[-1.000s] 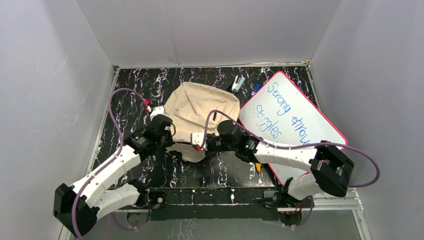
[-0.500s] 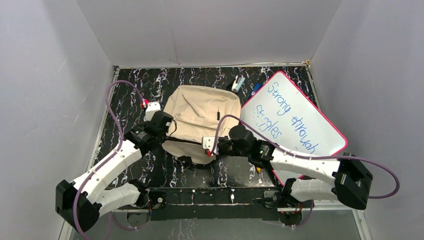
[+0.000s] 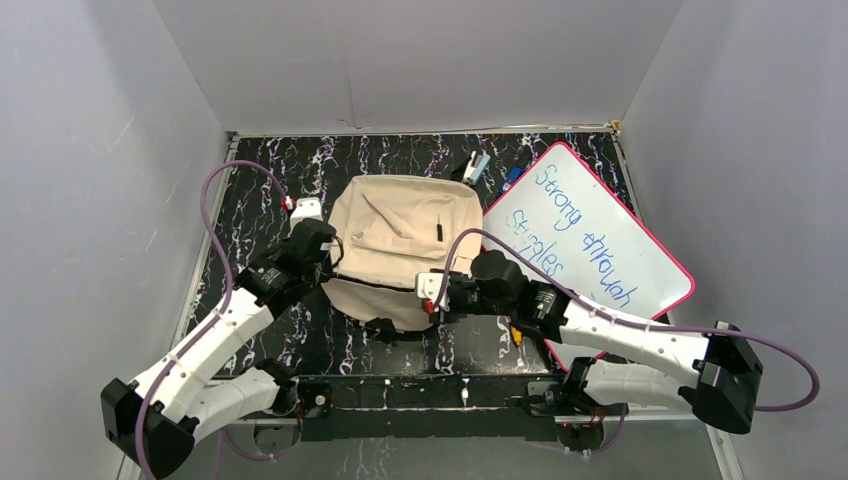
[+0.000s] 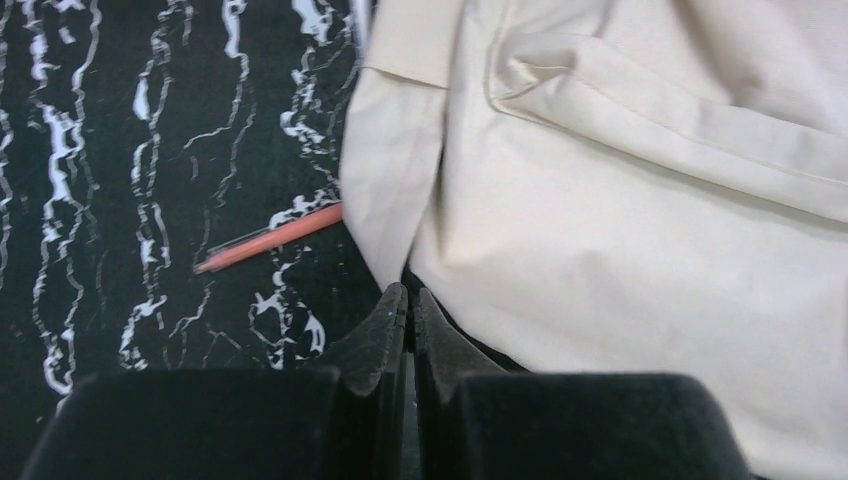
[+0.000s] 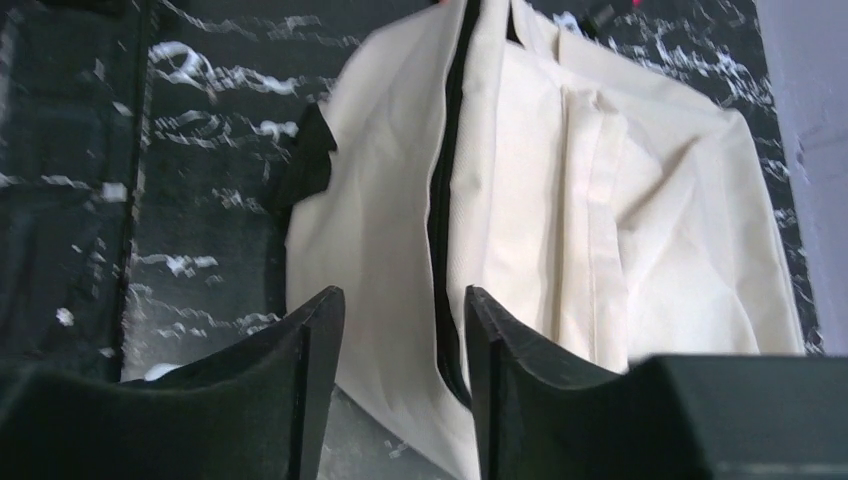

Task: Pack the student bag
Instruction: Zip the student bag at the center of the board.

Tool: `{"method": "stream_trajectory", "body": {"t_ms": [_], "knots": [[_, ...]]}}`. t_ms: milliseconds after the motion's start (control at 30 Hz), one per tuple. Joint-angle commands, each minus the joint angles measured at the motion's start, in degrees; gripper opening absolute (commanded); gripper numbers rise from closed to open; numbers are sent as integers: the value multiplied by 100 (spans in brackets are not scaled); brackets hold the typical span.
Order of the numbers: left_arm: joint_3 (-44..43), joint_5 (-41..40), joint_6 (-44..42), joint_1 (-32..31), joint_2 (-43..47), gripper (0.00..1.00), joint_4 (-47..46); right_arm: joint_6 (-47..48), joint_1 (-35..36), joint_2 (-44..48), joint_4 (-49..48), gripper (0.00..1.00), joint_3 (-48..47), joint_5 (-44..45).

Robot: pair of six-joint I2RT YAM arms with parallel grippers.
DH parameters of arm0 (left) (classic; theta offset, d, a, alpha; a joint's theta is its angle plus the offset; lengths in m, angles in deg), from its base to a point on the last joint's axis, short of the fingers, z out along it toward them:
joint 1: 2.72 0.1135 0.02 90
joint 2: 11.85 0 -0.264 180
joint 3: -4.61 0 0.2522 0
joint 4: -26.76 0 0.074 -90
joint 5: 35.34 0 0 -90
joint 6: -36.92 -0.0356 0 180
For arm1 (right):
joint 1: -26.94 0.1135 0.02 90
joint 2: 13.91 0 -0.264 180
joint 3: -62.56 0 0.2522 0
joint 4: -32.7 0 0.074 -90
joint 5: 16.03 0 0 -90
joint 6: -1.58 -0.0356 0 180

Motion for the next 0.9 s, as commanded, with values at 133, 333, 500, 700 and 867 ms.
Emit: {"method": "stream_trajectory", "body": {"t_ms": [133, 333, 500, 700, 867], "knots": [[54, 809, -312, 38, 304, 0, -478, -877, 41, -1037, -1501, 70, -1151, -1045], [26, 901, -276, 38, 303, 0, -487, -810, 232, -2368, -1486, 74, -2083, -716], [-13, 937, -276, 38, 323, 0, -472, -974, 388, -3154, -1801, 71, -2480, -436], [39, 952, -162, 38, 388, 0, -432, -1118, 495, -3611, -2111, 64, -2520, 168], [197, 917, 76, 38, 440, 0, -463, -1138, 516, -3506, -2268, 36, -2311, 605]]}}
